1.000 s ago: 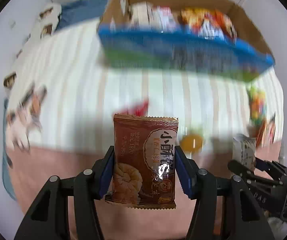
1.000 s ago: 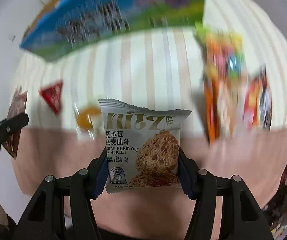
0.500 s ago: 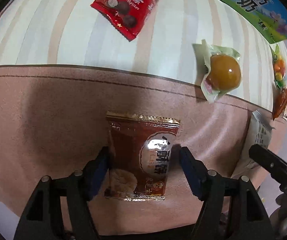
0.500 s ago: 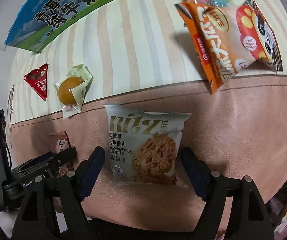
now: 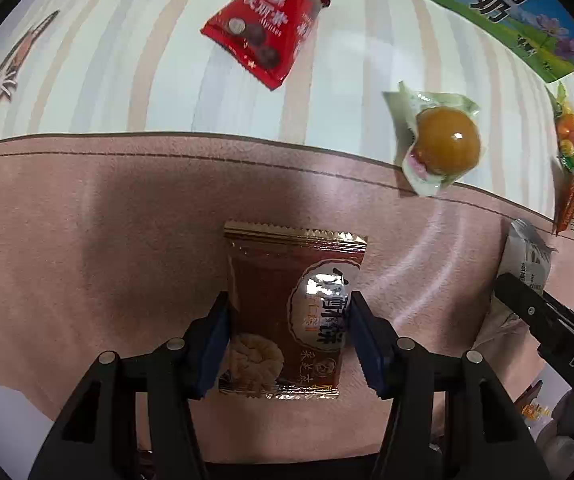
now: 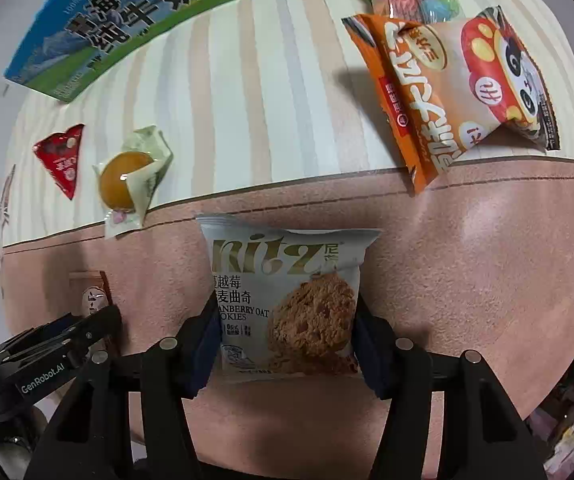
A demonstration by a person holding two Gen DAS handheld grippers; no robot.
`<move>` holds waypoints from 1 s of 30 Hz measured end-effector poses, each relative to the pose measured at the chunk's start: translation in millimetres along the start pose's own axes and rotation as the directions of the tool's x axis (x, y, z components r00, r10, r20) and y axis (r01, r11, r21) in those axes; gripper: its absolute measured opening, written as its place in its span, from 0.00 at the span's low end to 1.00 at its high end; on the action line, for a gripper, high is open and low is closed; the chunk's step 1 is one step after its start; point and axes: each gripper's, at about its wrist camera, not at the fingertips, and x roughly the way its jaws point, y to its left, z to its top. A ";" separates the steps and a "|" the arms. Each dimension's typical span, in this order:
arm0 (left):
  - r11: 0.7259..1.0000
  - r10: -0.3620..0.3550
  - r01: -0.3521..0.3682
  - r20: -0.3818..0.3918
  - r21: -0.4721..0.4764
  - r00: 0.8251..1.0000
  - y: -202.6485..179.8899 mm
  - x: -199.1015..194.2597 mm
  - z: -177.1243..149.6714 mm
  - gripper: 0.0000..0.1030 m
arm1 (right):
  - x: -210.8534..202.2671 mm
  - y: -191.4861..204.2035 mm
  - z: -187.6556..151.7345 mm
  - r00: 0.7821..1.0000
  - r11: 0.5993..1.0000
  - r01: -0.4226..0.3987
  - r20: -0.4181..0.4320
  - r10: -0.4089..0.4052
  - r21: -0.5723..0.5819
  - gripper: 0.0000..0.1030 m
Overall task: Organize snacks
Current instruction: 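Carry both cookie packs into the box and open both tools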
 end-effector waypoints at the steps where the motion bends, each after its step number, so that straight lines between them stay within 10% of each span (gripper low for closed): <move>1: 1.000 -0.001 0.001 0.005 0.002 1.000 -2.8 -5.0 0.7 0.53 | -2.7 1.1 -1.3 1.000 1.000 -0.015 0.003 0.015 0.007 0.59; 10: 0.992 -0.124 0.121 0.132 0.034 0.983 -30.4 -96.6 24.3 0.53 | -60.5 9.3 11.9 0.985 0.987 -0.161 0.058 0.161 0.001 0.59; 20: 0.969 -0.232 0.194 0.286 0.154 0.930 -47.9 -205.5 136.8 0.53 | -169.0 39.4 116.3 0.941 0.971 -0.223 0.243 0.238 -0.086 0.59; 30: 0.981 -0.155 0.127 0.198 0.149 0.968 -65.8 -184.5 270.2 0.53 | -148.6 47.4 243.4 0.982 0.994 -0.061 0.174 0.075 -0.086 0.59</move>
